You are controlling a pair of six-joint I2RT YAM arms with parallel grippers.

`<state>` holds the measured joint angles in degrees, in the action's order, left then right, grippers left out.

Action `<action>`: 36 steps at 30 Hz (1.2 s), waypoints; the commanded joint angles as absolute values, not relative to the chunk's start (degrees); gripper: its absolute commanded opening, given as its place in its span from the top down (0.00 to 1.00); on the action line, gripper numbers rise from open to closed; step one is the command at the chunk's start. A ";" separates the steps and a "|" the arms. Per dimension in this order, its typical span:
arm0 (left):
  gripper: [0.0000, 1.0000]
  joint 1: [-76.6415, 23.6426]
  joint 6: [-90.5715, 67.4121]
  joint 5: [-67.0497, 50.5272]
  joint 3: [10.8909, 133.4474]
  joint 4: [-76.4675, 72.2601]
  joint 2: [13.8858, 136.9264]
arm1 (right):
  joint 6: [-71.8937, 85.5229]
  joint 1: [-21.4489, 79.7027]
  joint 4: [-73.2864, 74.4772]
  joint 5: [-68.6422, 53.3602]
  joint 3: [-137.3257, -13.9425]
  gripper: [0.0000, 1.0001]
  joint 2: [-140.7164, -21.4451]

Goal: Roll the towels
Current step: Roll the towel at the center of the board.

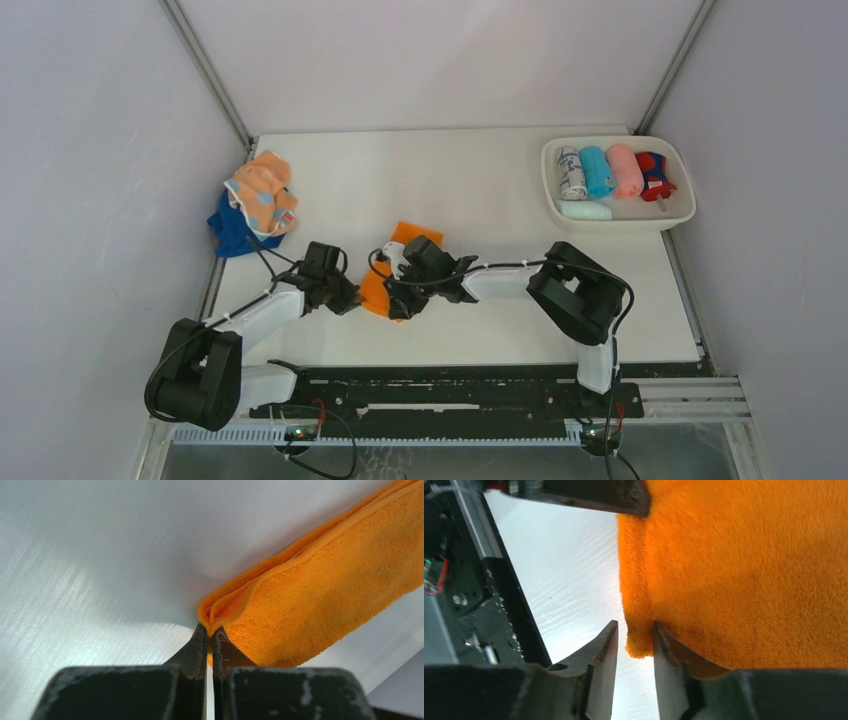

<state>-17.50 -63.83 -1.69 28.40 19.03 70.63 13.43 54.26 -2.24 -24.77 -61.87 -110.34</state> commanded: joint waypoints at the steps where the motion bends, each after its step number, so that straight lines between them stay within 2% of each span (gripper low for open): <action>1: 1.00 -17.50 -62.43 -1.53 31.78 22.56 71.22 | 2.91 57.46 -2.46 -16.57 -61.78 0.64 -104.99; 4: 1.00 -17.58 -61.90 -2.15 32.84 23.62 71.90 | -1.37 60.01 -4.30 -12.93 -61.79 0.55 -104.51; 8: 1.00 -17.55 -61.33 -2.88 34.10 24.62 72.55 | -5.03 62.20 -5.15 -10.10 -63.37 0.52 -105.65; 22: 1.00 -16.32 -59.89 -5.91 36.73 26.26 73.53 | -7.66 63.71 -1.51 -5.27 -65.07 0.53 -111.36; 36: 1.00 -13.61 -57.46 -5.79 38.44 27.82 74.33 | -10.40 68.13 4.16 4.66 -63.46 0.54 -110.37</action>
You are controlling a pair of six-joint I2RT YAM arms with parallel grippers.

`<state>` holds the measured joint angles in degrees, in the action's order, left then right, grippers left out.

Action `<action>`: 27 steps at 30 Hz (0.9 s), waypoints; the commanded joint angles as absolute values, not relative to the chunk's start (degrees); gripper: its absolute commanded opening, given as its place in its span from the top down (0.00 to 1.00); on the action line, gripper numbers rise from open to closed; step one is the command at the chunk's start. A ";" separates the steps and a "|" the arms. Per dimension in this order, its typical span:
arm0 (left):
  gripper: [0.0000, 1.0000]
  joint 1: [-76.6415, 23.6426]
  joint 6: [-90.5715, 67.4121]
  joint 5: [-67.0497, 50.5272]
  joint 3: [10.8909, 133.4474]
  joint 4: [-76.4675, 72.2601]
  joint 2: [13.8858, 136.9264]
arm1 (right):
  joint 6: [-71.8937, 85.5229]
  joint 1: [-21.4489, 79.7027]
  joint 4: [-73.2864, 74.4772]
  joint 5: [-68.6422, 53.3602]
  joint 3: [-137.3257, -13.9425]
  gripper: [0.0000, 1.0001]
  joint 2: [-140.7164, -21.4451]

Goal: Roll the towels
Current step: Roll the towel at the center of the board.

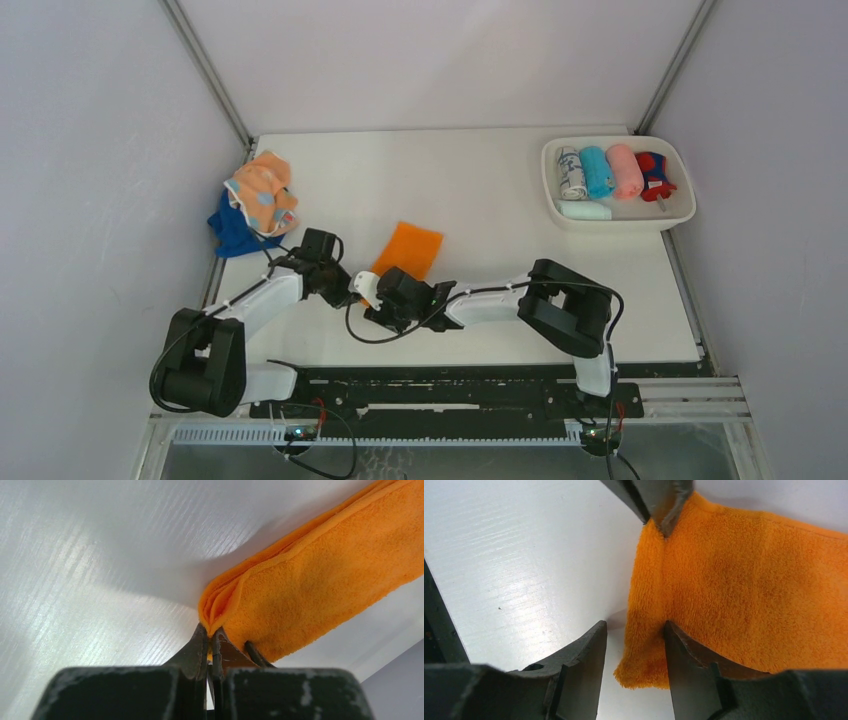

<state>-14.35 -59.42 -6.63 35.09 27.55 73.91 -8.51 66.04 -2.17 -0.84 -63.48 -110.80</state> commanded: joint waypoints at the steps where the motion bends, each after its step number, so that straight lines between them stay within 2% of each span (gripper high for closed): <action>1: 1.00 -13.60 -57.40 -5.78 38.51 27.84 74.42 | -10.45 68.61 4.53 5.49 -63.44 0.55 -110.20; 6: 1.00 -13.62 -57.39 -5.42 38.41 27.84 74.39 | -9.84 69.69 5.38 7.05 -63.46 0.60 -109.43; 8: 1.00 -13.76 -57.47 -5.12 38.32 27.84 74.12 | -9.31 69.62 5.01 6.33 -63.41 0.66 -109.70; 12: 1.00 -14.49 -57.73 -4.26 38.27 27.76 74.04 | -7.23 68.22 4.36 2.23 -63.46 0.84 -109.83; 14: 1.00 -14.46 -57.77 -4.30 38.35 27.52 74.40 | -4.77 66.57 3.96 -2.33 -63.41 0.93 -109.35; 17: 0.97 -14.43 -57.70 -3.94 39.01 27.36 74.87 | -1.09 63.15 1.52 -11.38 -61.88 1.00 -108.00; 21: 0.91 -14.43 -57.51 -2.71 40.55 27.68 74.82 | 6.34 57.17 -4.14 -25.09 -59.10 1.00 -107.02; 27: 0.74 -14.44 -57.89 -2.87 40.99 26.61 72.82 | 20.09 48.91 -17.35 -40.17 -54.07 1.00 -108.52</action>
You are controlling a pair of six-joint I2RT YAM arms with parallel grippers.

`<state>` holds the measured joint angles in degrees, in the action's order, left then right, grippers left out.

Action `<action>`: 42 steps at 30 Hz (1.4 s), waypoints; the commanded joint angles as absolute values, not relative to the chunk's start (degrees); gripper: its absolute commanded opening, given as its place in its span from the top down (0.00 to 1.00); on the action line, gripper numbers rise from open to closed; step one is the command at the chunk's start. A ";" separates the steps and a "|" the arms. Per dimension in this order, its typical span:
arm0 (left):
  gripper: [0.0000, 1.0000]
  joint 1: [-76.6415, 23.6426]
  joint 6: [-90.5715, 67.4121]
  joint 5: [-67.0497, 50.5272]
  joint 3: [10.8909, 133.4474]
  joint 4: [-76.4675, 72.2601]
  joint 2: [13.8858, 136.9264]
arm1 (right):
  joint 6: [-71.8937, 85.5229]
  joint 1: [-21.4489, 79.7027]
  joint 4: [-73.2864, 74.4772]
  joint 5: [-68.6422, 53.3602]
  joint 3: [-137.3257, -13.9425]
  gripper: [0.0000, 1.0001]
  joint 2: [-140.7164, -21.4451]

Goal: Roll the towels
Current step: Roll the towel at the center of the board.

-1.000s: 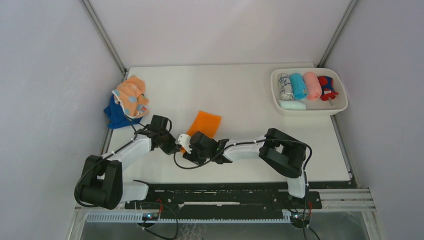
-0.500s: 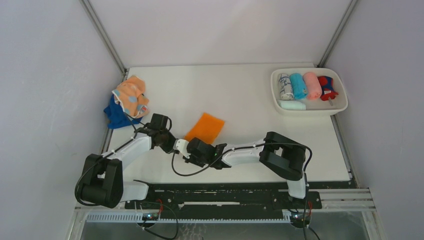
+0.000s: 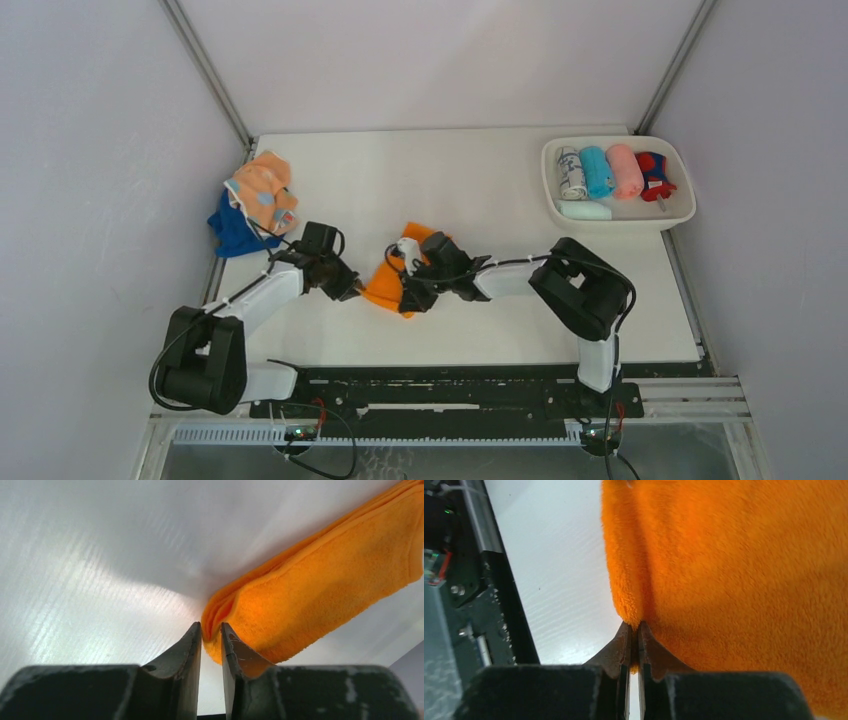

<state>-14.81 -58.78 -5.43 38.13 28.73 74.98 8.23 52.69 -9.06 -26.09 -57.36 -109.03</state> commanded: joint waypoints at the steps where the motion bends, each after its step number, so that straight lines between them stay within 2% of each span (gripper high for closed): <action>1: 0.70 -14.47 -57.96 -2.94 40.60 26.18 71.91 | 22.44 47.85 -19.83 -42.05 -53.18 1.00 -108.92; 8: 0.36 -14.43 -58.19 -4.66 35.59 24.11 64.35 | 43.11 40.99 -42.05 -51.31 -47.88 1.00 -115.10; 14: 0.25 -14.72 -60.57 -7.99 27.53 20.52 56.71 | 52.17 37.71 -46.84 -51.96 -47.54 1.00 -120.65; 22: 0.23 -15.67 -65.34 -11.90 17.36 12.86 47.56 | 46.86 36.83 -29.27 -50.01 -52.70 1.00 -122.50; 26: 0.24 -16.27 -66.13 -11.94 15.30 10.88 46.23 | 46.22 36.68 -25.76 -49.33 -53.99 1.00 -122.90; 34: 0.38 -16.68 -67.34 -12.38 13.95 2.31 53.75 | 45.86 36.39 -23.12 -49.48 -55.47 1.00 -124.19; 42: 0.39 -17.15 -66.02 -12.42 16.51 -2.84 61.78 | 45.09 36.43 -21.30 -49.22 -56.42 1.00 -124.39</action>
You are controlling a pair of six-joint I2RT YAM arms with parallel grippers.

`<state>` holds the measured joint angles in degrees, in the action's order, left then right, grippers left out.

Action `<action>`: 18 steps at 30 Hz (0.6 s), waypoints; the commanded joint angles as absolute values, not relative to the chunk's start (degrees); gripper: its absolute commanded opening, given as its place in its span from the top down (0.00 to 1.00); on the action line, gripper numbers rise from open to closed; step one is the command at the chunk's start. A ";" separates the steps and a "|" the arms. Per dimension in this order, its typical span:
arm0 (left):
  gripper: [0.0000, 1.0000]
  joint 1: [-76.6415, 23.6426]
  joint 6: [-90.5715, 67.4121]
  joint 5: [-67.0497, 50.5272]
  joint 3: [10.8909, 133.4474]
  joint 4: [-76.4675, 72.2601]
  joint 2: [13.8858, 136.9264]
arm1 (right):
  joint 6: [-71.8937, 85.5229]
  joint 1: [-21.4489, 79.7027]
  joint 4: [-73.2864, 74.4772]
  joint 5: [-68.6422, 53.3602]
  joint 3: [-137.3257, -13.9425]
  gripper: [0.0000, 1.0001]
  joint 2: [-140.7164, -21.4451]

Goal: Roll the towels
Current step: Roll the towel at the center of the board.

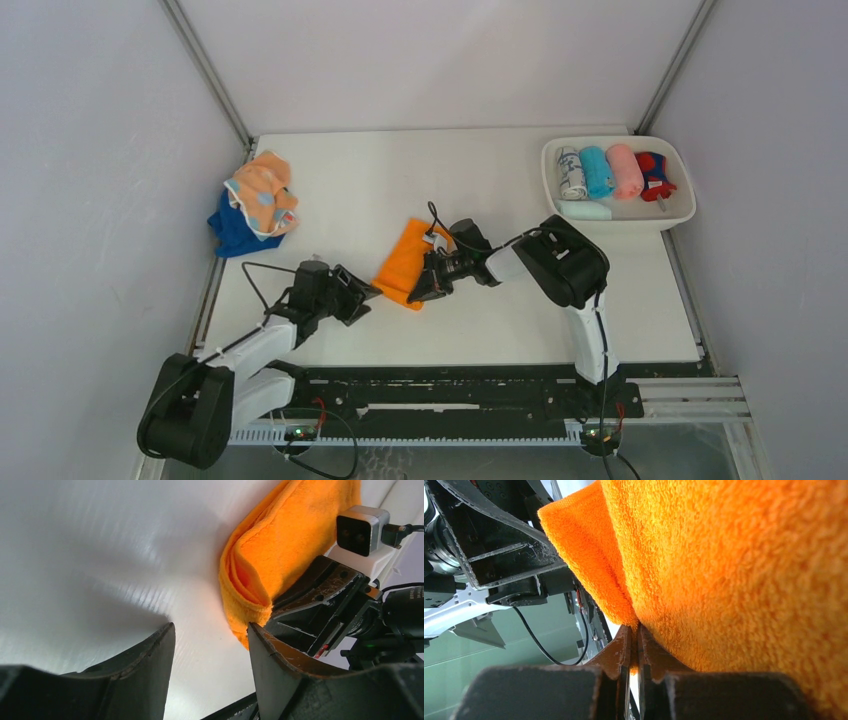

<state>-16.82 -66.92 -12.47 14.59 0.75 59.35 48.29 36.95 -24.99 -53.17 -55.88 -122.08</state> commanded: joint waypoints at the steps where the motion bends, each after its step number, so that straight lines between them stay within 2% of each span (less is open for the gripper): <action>1: 0.40 -17.16 -66.10 -12.55 16.60 -3.54 62.32 | 45.04 36.39 -21.27 -49.35 -56.55 1.00 -124.48; 8: 0.44 -17.18 -66.45 -11.95 17.64 -5.53 66.42 | 44.58 36.40 -20.05 -49.51 -57.49 1.00 -124.72; 18: 0.44 -17.20 -67.46 -11.78 18.11 -9.38 73.06 | 43.18 36.47 -17.20 -49.61 -59.21 1.00 -124.79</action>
